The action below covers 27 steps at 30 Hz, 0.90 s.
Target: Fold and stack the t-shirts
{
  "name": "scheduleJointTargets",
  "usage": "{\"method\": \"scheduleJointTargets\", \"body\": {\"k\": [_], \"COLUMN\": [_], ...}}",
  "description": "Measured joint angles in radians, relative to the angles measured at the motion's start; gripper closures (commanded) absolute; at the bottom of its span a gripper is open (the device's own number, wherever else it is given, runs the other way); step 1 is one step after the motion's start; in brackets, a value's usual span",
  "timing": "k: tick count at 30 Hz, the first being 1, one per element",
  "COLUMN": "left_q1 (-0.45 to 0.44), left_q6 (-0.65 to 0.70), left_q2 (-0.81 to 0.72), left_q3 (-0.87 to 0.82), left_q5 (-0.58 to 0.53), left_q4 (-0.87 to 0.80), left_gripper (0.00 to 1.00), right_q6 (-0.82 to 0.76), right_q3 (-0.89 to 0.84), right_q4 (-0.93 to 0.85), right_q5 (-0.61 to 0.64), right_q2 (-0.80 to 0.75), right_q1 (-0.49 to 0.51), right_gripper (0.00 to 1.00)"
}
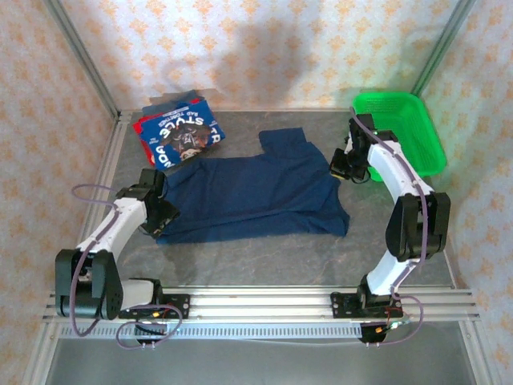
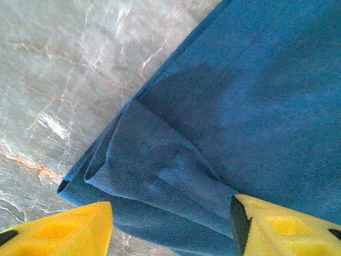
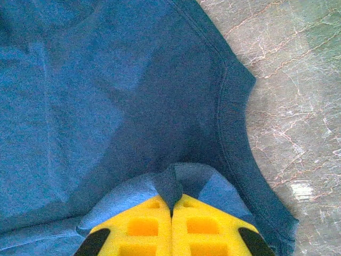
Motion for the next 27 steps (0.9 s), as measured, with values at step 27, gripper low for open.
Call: {"method": "scheduleJointTargets", "body": {"k": [27], "left_q1": [0.053], "left_q6": [-0.072], "left_q2": [0.021], "left_q3": [-0.023], "left_q5": [-0.015], "left_q4": [0.015], "left_gripper": [0.47], "right_q6": [0.000], "right_q3": [-0.026], "right_q4": [0.000], "right_q5": [0.016], "right_q2": [-0.004], "right_q1": [0.000], "right_gripper": [1.00]}}
